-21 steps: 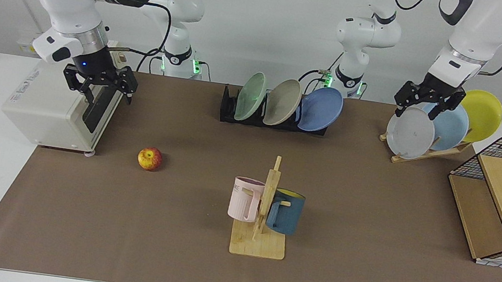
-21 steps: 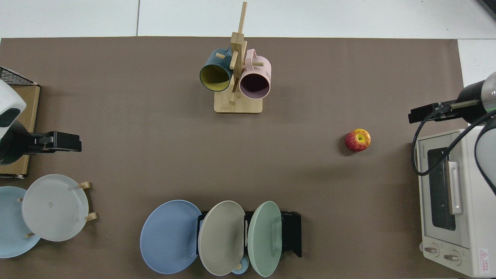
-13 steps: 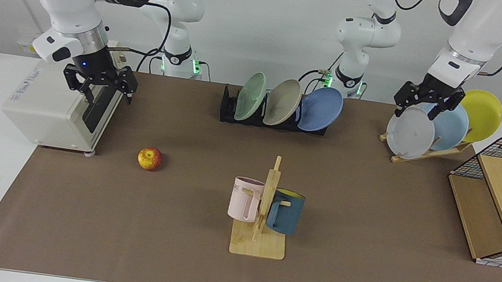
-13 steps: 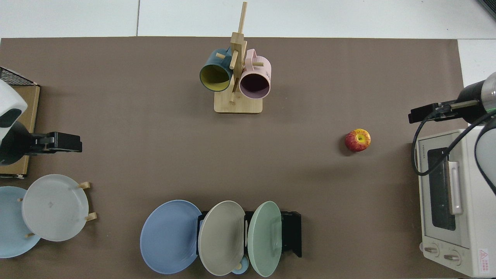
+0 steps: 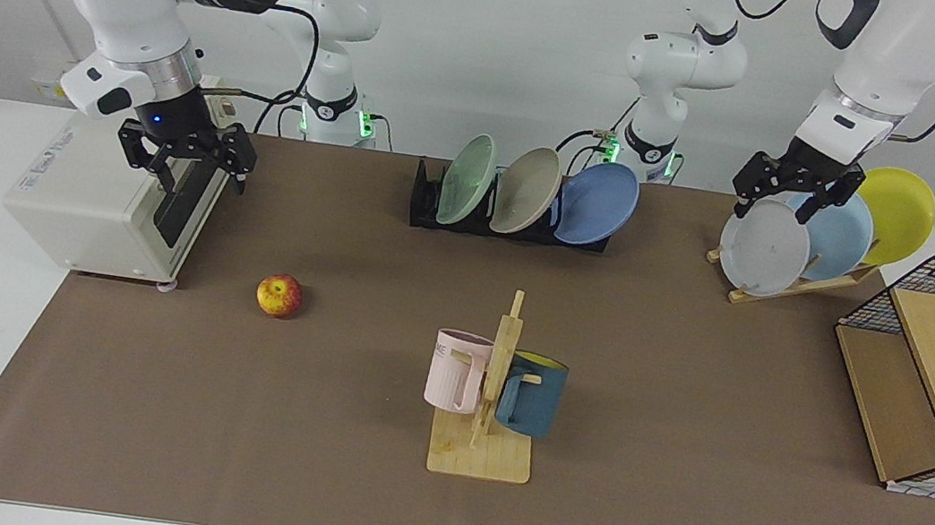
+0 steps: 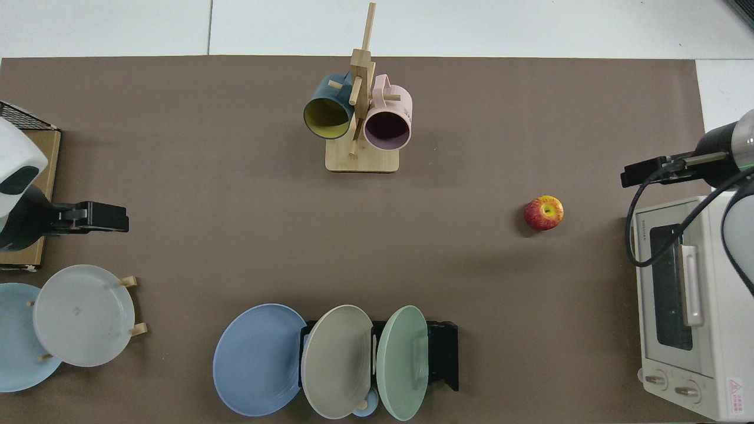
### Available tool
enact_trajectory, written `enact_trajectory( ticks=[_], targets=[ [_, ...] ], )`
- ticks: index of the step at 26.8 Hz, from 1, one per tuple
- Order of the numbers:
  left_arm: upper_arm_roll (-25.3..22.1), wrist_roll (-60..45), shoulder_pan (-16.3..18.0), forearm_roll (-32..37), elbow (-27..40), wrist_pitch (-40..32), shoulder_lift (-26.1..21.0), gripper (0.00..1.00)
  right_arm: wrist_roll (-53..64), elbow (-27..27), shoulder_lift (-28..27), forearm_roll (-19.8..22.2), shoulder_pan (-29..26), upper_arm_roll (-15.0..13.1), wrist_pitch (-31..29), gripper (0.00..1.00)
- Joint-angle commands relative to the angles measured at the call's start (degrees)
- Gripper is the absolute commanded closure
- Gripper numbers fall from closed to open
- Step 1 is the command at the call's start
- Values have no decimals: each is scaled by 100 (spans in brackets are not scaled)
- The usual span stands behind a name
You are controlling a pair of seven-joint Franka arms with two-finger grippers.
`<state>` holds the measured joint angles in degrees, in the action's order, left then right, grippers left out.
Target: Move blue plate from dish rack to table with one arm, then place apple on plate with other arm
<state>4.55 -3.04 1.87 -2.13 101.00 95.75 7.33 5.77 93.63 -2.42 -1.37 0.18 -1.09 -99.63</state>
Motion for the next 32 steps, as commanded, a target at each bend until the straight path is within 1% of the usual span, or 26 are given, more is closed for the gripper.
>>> enact_trajectory(
  ticks=[1, 4, 10, 12, 14, 17, 19, 22, 25, 27, 28, 30, 32],
  targets=[
    [-7, 58, -28, -95, 122, 5, 84, 0, -137, 68, 66, 5, -45, 47, -21, 0],
    [-7, 32, -28, -95, 122, -48, 84, 0, -137, 68, 66, 5, -45, 47, -21, 0],
    [19, -29, -37, -16, 130, -372, 145, 1, -137, 68, 66, 5, -45, 56, -21, 0],
    [194, -65, -37, 141, 314, -426, 277, 1, -137, 68, 66, -3, -45, 56, -21, 0],
    [528, -161, -28, 484, 726, -303, 575, 2, -137, 68, 66, 5, -45, 56, -21, 0],
    [871, -424, -37, 599, 1551, -146, 1067, 3, -137, 68, 66, 5, -45, 56, -21, 0],
    [1248, -722, -28, 617, 2175, 153, 1384, 3, -137, 68, 66, -3, -45, 56, -21, 0],
    [1723, -1495, -28, 670, 3186, 855, 1989, 4, -137, 76, 66, 5, -45, 56, -21, 0],
    [1830, -1839, -37, 679, 3662, 1121, 2351, 5, -137, 68, 66, 5, -45, 47, -21, 0],
    [2022, -2050, -28, 679, 3935, 1199, 2606, 5, -137, 76, 66, -3, -45, 47, -21, 0],
    [2145, -2190, -28, 679, 4136, 1270, 2676, 5, -137, 68, 66, 5, -45, 47, -21, 0],
    [2479, -2681, 15, 670, 4444, 1629, 2747, 5, -137, 68, 66, -3, -45, 56, -21, 0],
    [2524, -3131, -19, 670, 4577, 1876, 2818, 5, -137, 68, 66, 5, -45, 56, -21, 0]
  ],
)
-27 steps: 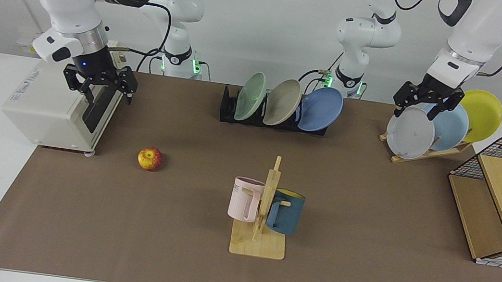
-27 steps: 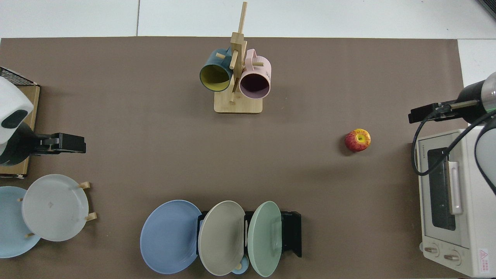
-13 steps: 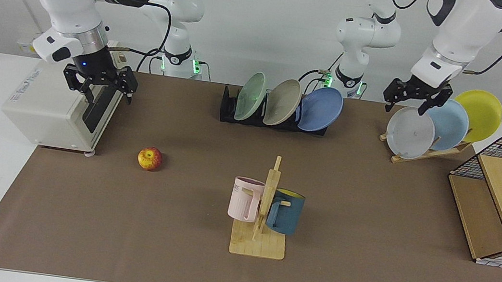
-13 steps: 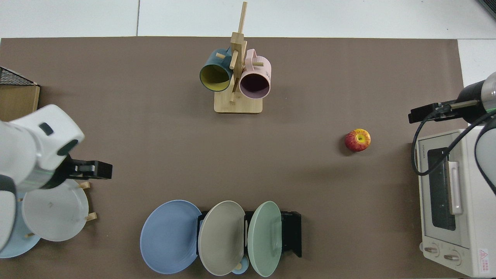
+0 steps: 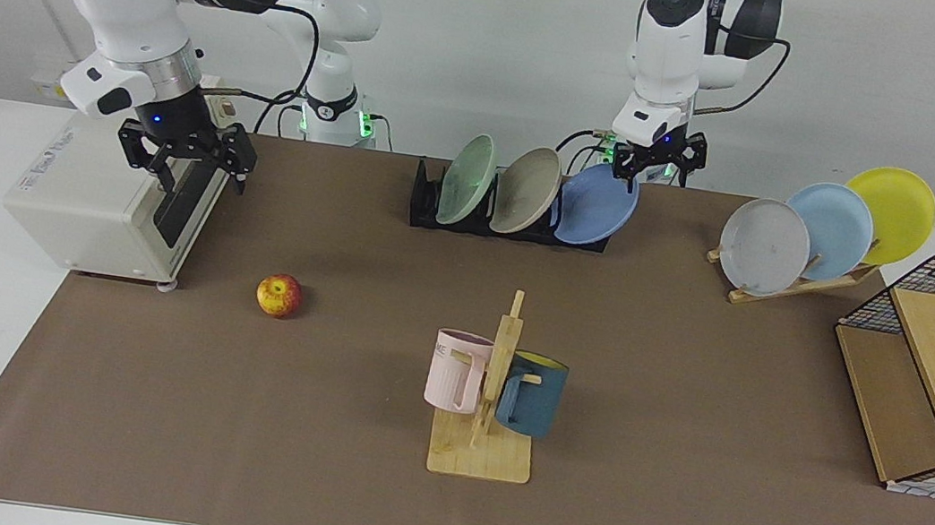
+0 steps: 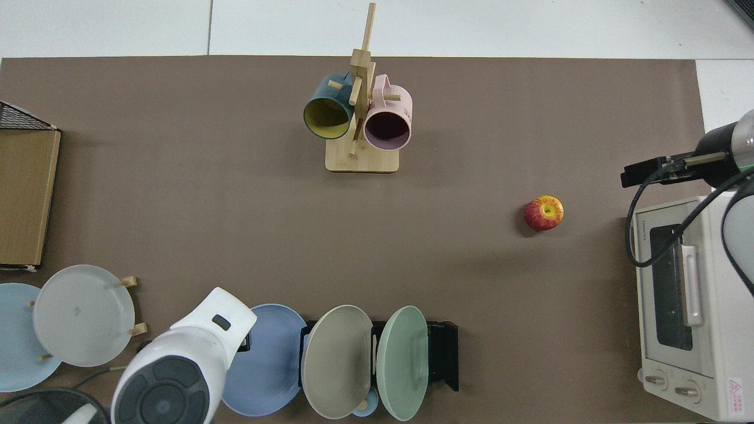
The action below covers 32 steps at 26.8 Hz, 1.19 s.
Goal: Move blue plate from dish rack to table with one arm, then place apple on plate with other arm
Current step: 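Move the left gripper down to the blue plate in the rack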
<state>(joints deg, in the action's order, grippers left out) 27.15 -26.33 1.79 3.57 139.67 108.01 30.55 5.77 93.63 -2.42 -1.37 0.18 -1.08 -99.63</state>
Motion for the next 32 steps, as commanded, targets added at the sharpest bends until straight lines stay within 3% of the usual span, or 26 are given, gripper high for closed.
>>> enact_trajectory(
  ticks=[1, 12, 16, 32],
  targets=[
    [273, -821, -20, 100, 729, 659, 513, 5, -137, 68, 66, -3, -45, 56, -21, 0],
    [677, -883, 32, 109, 1124, 914, 522, 6, -137, 77, 66, 5, -45, 56, -21, 0],
    [660, -515, 32, 100, 1124, 879, 513, 19, -137, 68, 66, 5, -45, 56, -21, 0],
    [651, -241, 155, 4, 1124, 782, 469, 39, -137, 68, 66, -3, -45, 56, -21, 0]
  ],
)
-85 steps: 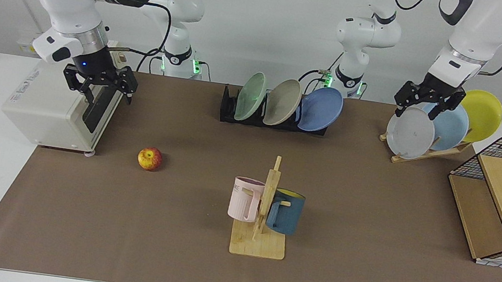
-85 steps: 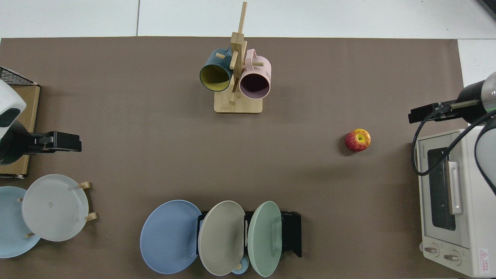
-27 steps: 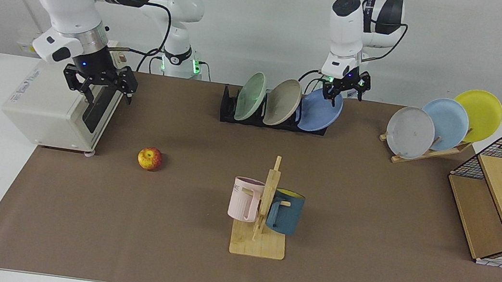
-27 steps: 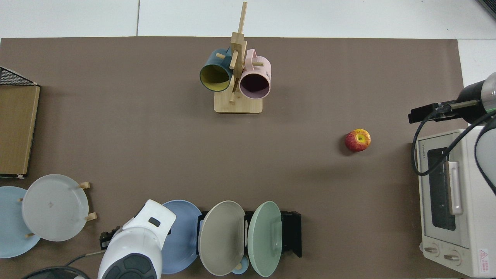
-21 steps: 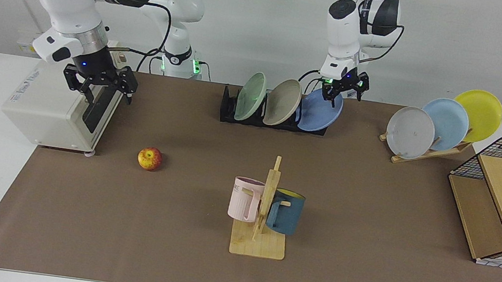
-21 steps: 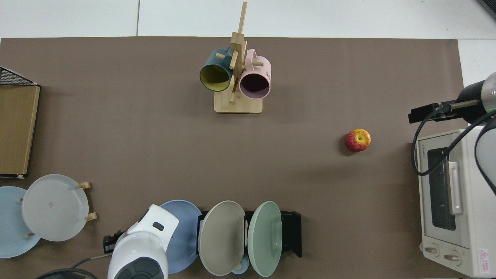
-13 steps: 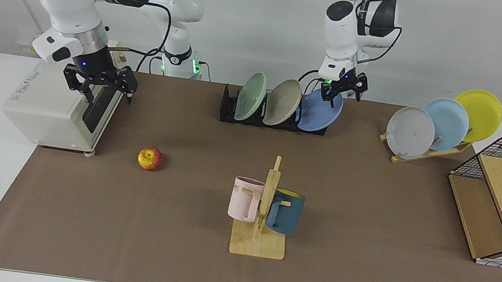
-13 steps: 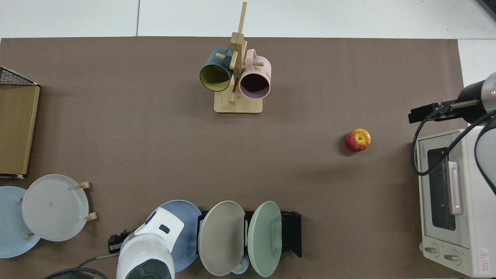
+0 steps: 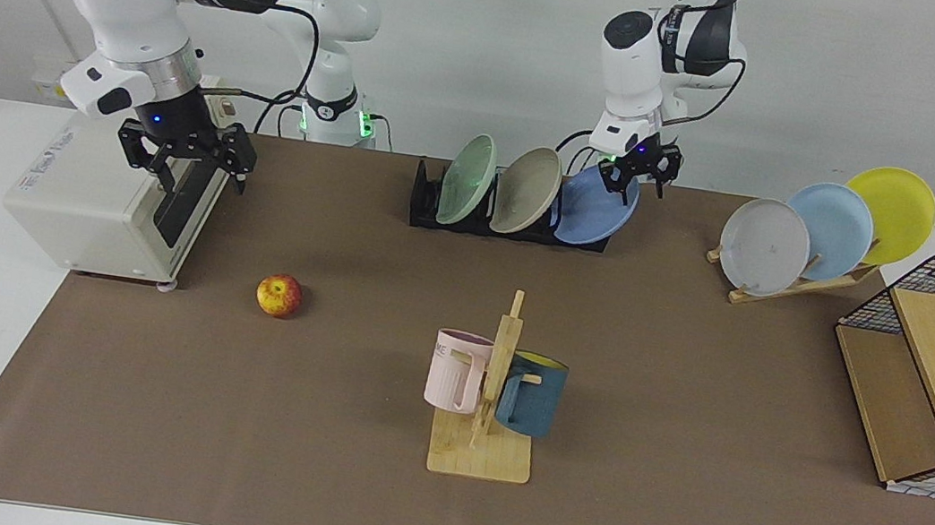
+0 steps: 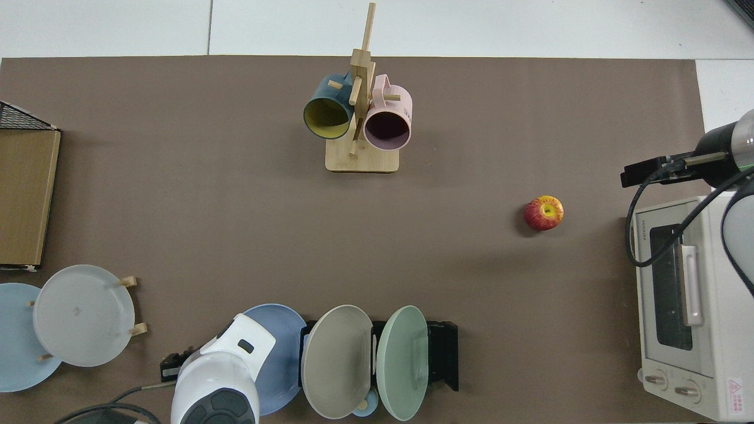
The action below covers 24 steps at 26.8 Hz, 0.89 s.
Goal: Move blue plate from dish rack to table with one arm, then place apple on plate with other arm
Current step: 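Move the left gripper down to the blue plate in the rack, then grasp the blue plate rim with the left gripper and lift it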
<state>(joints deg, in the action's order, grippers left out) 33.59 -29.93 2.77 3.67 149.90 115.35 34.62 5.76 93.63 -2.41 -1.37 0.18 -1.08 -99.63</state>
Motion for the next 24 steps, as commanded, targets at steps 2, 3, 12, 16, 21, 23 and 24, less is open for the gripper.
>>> enact_trajectory(
  ticks=[2, 3, 12, 16, 21, 23, 24],
  targets=[
    [7, 119, 57, -7, 101, 66, 63, 39, -137, 68, 66, -3, -45, 56, -21, 0],
    [7, 127, 57, -7, 101, 66, 28, 39, -137, 76, 66, 5, -45, 56, -21, 0],
    [-2, 233, 48, -68, 101, 57, -52, 72, -137, 68, 66, 5, -45, 56, -21, 0],
    [-2, 277, 57, -227, 93, 31, -60, 82, -137, 76, 66, 5, -45, 56, -21, 0],
    [-2, 277, 57, -227, -21, 5, -166, 100, -137, 68, 66, 5, -45, 56, -21, 0],
    [7, 303, 57, -227, -144, -30, -166, 100, -137, 68, 66, 5, -45, 47, -21, 0],
    [7, 295, 66, -218, -240, -118, -166, 100, -137, 76, 66, 5, -45, 47, -21, 0]
  ],
)
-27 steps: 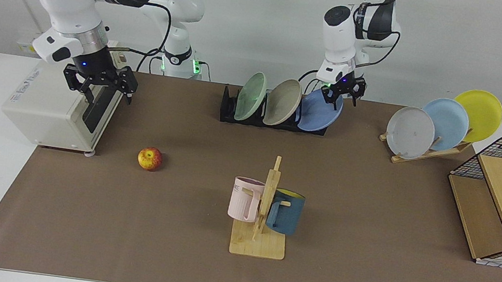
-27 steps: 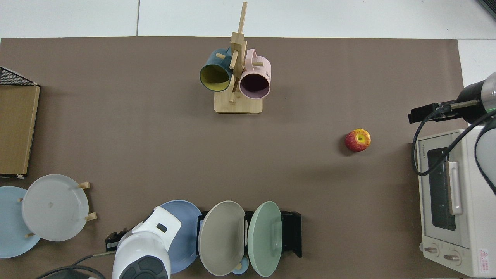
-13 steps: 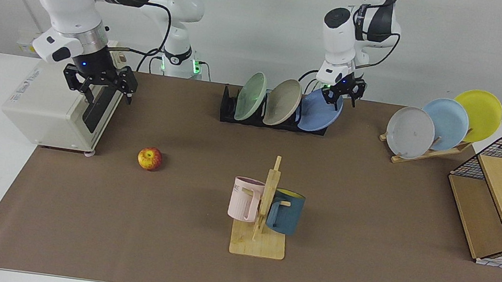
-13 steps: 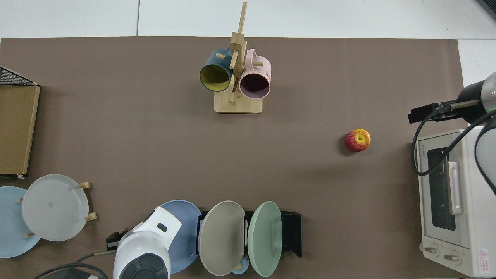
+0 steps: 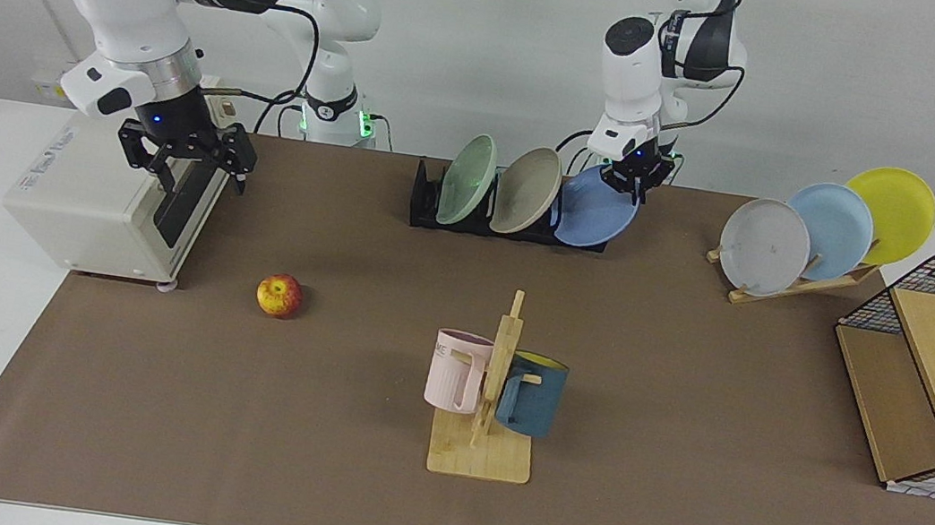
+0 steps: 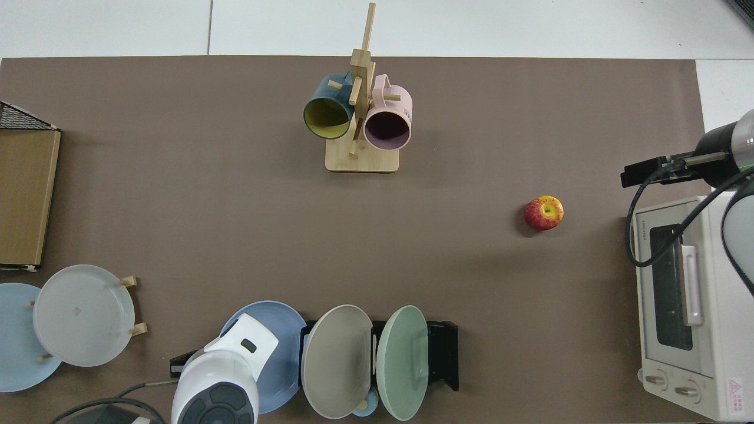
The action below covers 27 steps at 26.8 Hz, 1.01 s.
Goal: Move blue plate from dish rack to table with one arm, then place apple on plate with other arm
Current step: 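Grasp the blue plate rim with the left gripper and lift it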
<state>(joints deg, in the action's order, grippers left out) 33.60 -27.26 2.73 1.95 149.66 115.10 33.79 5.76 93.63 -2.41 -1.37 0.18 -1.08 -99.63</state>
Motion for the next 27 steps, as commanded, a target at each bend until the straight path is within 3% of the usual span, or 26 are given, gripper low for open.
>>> enact_trajectory(
  ticks=[1, 11, 17, 19, 22, 25, 27],
  targets=[
    [6, 28, 70, 7, -322, -232, -84, 100, -137, 68, 66, 5, -45, 56, -21, 0],
    [507, -165, 97, 789, -1174, -1612, -75, 100, -137, 77, 66, -3, -45, 56, -21, 0],
    [516, -157, 307, 983, -1685, -1833, -84, 100, -137, 68, 66, 5, -45, 56, -21, 0],
    [507, -87, 473, 983, -1878, -1824, -84, 100, -137, 68, 66, 5, -45, 56, -21, 0],
    [455, 115, 1000, 974, -2194, -1631, -145, 100, -137, 77, 66, -3, -45, 56, -21, 0],
    [446, 204, 1537, 878, -2581, -1123, -653, 100, -137, 77, 66, 5, -45, 56, -21, 0],
    [402, 169, 1643, 869, -2888, -832, -1144, 100, -137, 68, 66, -3, -45, 56, -21, 0]
  ],
)
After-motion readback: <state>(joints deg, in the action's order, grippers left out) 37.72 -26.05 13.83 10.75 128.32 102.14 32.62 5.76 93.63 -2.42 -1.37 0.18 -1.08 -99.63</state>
